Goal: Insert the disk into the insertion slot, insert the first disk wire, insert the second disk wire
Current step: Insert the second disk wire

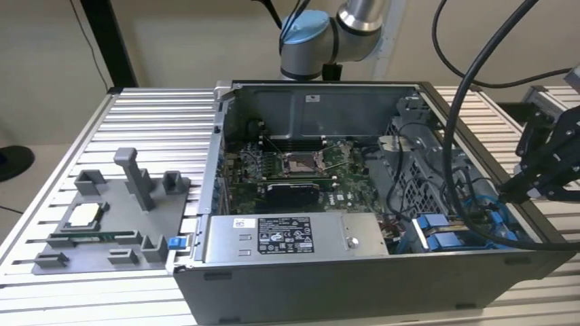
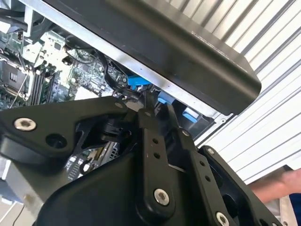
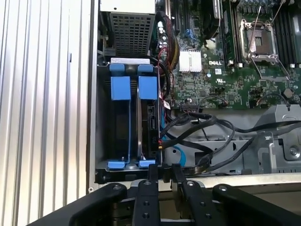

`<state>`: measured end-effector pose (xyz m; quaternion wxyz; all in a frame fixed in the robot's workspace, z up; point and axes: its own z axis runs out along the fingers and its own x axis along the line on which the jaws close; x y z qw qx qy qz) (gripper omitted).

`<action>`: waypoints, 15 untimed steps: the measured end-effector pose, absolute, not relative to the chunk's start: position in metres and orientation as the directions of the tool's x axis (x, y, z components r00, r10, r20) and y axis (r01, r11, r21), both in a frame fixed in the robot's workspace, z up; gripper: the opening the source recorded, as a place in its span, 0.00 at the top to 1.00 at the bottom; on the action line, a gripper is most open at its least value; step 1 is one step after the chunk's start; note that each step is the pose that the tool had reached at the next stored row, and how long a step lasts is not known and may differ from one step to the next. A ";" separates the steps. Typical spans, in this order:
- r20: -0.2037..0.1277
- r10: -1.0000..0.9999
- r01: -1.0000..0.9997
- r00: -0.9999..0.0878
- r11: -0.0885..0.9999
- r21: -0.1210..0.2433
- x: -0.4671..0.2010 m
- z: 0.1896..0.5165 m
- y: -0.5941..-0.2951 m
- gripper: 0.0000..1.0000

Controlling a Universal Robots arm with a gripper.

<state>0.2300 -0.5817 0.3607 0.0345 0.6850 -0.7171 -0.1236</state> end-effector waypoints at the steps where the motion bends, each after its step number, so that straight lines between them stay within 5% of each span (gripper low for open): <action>1: -0.121 -0.991 -0.974 -0.059 0.031 0.225 0.230 0.360 -0.582 0.00; 9: -0.138 -0.988 -0.974 -0.075 0.042 0.225 0.230 0.357 -0.582 0.00; 10: -0.140 -0.987 -0.973 -0.077 0.044 0.225 0.230 0.357 -0.582 1.00; 15: -0.145 -0.986 -0.973 -0.086 0.052 0.225 0.230 0.356 -0.582 1.00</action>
